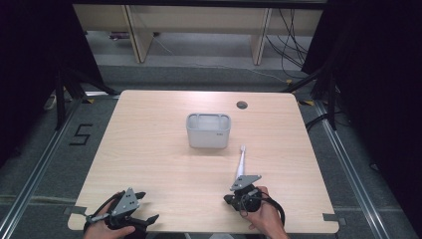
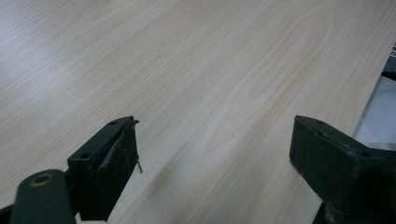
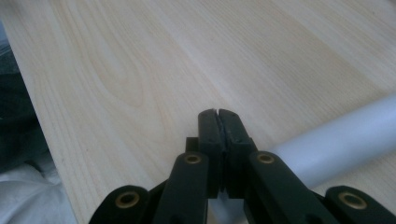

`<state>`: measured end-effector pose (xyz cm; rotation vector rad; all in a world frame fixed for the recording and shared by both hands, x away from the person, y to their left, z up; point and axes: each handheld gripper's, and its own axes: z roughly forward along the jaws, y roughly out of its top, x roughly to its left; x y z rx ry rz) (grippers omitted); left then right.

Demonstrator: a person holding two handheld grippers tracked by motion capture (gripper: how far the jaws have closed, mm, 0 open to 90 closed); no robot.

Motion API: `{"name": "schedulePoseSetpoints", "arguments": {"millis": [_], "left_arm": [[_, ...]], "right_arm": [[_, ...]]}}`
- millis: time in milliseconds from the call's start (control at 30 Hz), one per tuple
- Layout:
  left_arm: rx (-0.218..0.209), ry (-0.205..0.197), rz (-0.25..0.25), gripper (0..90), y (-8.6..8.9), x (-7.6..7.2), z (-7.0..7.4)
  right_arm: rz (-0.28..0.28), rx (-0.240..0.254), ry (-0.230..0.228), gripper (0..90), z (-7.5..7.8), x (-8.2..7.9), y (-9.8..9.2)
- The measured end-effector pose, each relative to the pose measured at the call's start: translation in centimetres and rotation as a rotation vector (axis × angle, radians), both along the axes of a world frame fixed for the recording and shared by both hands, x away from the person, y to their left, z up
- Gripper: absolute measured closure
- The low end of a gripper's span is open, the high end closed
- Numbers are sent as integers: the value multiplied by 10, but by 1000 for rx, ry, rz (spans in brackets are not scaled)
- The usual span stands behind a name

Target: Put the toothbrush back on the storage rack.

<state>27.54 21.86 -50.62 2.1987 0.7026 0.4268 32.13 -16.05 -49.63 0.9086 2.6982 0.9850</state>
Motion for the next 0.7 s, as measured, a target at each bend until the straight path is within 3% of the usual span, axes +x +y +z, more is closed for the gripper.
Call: {"name": "schedulePoseSetpoints", "arguments": {"millis": [100,133,200,233,267,300,367,467,500,633,700], "left_arm": [[-10,9,-1,148,0,-1,0],[3,2,0,147,0,0,0],[-14,4,-2,147,0,0,-1],[-9,16,-7,147,0,-1,0],[5,4,-6,147,0,0,0],[-1,5,-4,148,0,0,0],[-20,4,3,148,-1,-1,-1],[4,9,-8,147,0,0,0],[-13,8,3,147,-1,-1,-1],[1,2,1,147,0,0,0],[4,1,-2,147,0,0,0]], "right_arm": [[6,4,-6,884,0,-1,-4],[-19,-10,10,884,1,-3,-5],[-20,0,3,884,1,-3,-8],[-23,-2,-6,884,1,-3,-10],[-10,-11,-8,884,1,-3,-12],[-34,-6,12,884,3,-4,-14],[-33,-3,7,884,2,-4,-16],[-43,3,10,884,2,-4,-20],[-34,-15,0,884,2,-3,-23],[-52,-3,19,883,2,-2,-30],[-62,5,3,880,1,-2,-31]]}}
